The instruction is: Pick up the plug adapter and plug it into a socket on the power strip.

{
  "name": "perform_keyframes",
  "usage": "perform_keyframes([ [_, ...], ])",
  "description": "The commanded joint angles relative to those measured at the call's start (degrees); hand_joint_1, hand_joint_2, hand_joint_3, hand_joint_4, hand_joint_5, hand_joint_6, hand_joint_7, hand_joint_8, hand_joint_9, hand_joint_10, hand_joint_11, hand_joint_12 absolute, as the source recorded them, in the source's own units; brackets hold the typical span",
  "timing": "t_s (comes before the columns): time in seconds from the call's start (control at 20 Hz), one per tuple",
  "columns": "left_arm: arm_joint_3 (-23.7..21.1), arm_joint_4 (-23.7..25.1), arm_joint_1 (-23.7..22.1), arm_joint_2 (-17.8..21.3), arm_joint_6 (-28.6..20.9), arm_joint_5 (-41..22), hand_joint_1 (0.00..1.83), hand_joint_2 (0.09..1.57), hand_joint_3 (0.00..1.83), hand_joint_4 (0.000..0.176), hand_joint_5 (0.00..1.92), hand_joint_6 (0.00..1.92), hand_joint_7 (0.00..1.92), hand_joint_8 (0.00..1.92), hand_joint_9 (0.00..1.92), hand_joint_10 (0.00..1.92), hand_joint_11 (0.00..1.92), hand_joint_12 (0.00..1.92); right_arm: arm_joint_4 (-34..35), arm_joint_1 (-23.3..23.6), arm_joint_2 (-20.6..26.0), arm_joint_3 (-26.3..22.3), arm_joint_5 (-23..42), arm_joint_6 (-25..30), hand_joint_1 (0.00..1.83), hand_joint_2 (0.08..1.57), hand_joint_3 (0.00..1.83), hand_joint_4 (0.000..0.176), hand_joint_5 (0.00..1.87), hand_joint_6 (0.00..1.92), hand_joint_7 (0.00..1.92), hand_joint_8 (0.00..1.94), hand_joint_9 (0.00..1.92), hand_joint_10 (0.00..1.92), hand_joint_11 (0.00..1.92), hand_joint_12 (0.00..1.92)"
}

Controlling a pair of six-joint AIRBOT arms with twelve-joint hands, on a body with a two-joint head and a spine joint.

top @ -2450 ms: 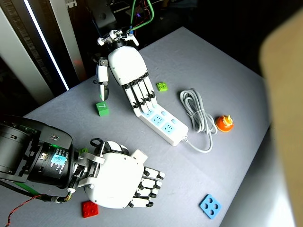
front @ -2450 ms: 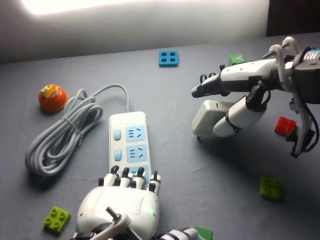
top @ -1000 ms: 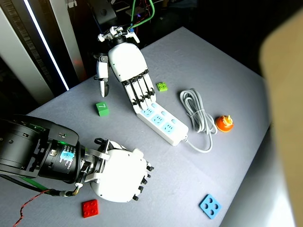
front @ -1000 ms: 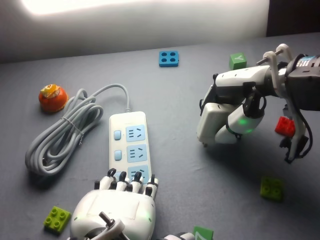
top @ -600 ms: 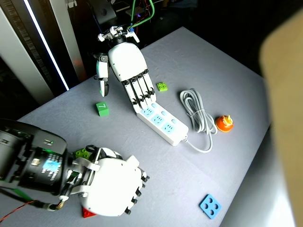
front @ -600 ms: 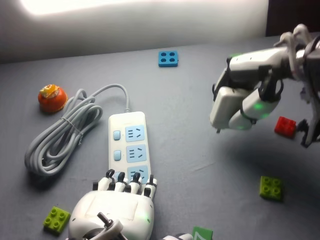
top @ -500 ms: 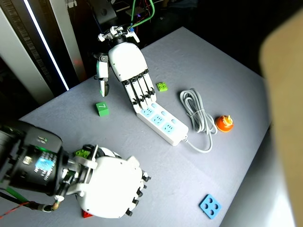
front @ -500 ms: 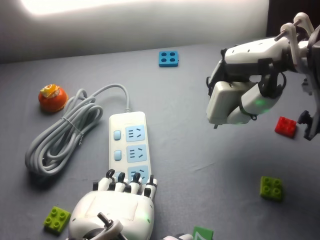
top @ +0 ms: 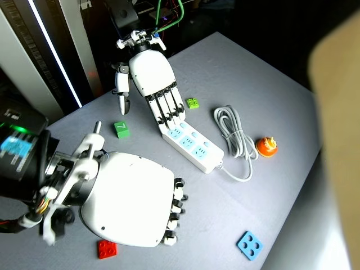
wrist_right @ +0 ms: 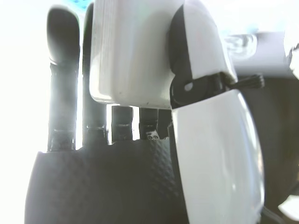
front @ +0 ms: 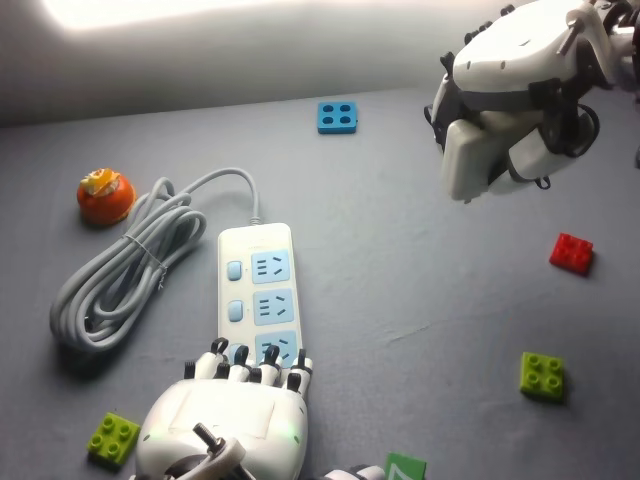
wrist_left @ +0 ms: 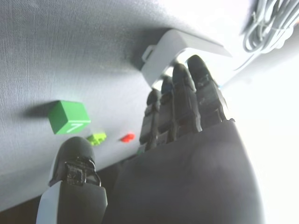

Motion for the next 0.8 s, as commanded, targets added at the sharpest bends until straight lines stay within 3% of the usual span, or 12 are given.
perform_keyframes([
  [0.0,-0.3,1.9,-0.1,0.5,0.2,-2.9,0.05,1.24,0.00,0.000,0.14,0.00,0.16,0.00,0.16,0.00,0.00,0.45,-1.7,1.0,0.1,-0.3,8.6,-0.5,1.23,1.13,0.00,0.000,0.91,0.95,0.99,1.15,0.90,1.00,0.72,1.42],
  [0.15,-0.3,1.9,-0.1,0.5,0.2,-3.0,0.04,1.24,0.00,0.000,0.14,0.00,0.17,0.00,0.18,0.00,0.00,0.48,-2.0,0.8,-0.9,-0.3,11.8,1.0,1.24,1.12,0.00,0.000,0.93,0.93,1.02,1.09,0.92,0.99,0.74,1.39],
  [0.3,-0.3,1.9,0.1,0.5,0.2,-3.0,0.05,1.24,0.00,0.000,0.12,0.00,0.13,0.00,0.14,0.00,0.00,0.38,-1.9,1.6,-4.2,1.4,7.8,5.7,1.23,1.13,0.00,0.000,0.91,0.96,1.01,1.11,0.92,0.99,0.74,1.41],
  [0.5,-0.3,1.9,0.2,0.5,0.2,-3.0,0.04,1.24,0.00,0.000,0.12,0.00,0.15,0.00,0.15,0.01,0.00,0.41,-1.8,2.3,-9.2,4.3,3.0,10.6,1.24,1.14,0.00,0.000,0.90,0.97,1.00,1.15,0.91,1.01,0.73,1.43],
  [0.65,-0.4,1.9,0.2,0.5,0.2,-3.0,0.03,1.24,0.00,0.000,0.13,0.00,0.15,0.00,0.14,0.00,0.00,0.40,-20.5,2.8,-12.8,5.3,0.1,27.1,1.24,1.14,0.00,0.000,0.90,0.95,0.99,1.15,0.89,1.04,0.74,1.45],
  [0.75,-0.4,2.0,0.2,0.5,0.2,-3.0,0.03,1.24,0.00,0.000,0.11,0.00,0.13,0.00,0.13,0.00,0.00,0.38,-28.5,2.8,-14.9,5.3,-2.3,35.0,1.24,1.14,0.00,0.000,0.90,0.96,0.99,1.16,0.88,1.05,0.72,1.47],
])
